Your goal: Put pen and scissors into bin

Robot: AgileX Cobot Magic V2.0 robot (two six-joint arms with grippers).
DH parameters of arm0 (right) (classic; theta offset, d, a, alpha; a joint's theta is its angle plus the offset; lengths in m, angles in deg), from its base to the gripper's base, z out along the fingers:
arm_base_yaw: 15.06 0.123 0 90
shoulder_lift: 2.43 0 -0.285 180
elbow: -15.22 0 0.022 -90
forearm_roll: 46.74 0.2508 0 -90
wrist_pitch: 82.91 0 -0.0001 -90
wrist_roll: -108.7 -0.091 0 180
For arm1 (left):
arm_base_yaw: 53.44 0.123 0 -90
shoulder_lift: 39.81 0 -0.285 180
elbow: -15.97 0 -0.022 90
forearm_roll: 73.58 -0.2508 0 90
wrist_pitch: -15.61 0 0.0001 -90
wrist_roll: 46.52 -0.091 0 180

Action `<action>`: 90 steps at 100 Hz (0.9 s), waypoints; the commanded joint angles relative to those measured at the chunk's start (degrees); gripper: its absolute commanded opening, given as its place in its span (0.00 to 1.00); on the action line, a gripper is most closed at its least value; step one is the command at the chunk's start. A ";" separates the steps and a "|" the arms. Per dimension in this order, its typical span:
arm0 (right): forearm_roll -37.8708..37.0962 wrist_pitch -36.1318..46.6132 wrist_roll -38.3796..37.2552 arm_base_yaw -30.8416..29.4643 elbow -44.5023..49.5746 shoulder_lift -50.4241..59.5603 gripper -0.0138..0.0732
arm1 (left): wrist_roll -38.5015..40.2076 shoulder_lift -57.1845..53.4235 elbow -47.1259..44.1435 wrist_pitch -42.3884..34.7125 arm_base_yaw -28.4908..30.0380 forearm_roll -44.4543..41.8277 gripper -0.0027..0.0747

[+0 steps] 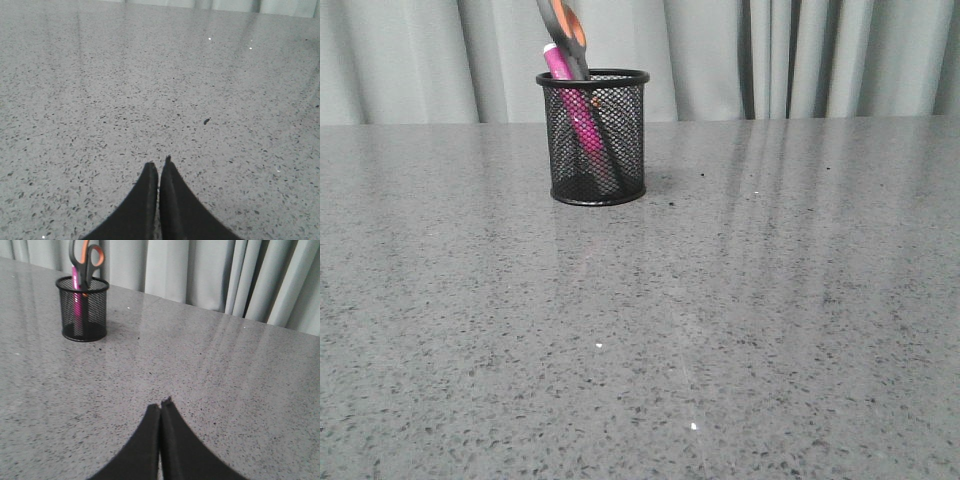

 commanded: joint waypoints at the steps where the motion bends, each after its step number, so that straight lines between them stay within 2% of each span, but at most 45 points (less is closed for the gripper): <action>1: -1.73 13.57 0.22 -3.36 4.49 0.44 0.10 | -0.13 0.56 -2.49 -4.10 0.11 0.66 0.01; 10: -1.48 20.57 0.22 -7.63 11.18 0.22 0.10 | -0.13 0.56 -2.49 -4.10 0.11 0.66 0.01; 27: 3.76 23.98 0.29 -14.22 18.44 0.22 0.10 | -0.13 0.56 -2.49 -4.10 0.11 0.66 0.01; 52: 5.63 13.60 2.79 -17.16 18.33 0.22 0.10 | -0.13 0.56 -2.49 -4.10 0.11 0.66 0.01; 90: 5.91 13.91 2.91 -17.16 18.33 0.86 0.10 | -0.13 0.56 -2.49 -4.10 0.11 0.66 0.01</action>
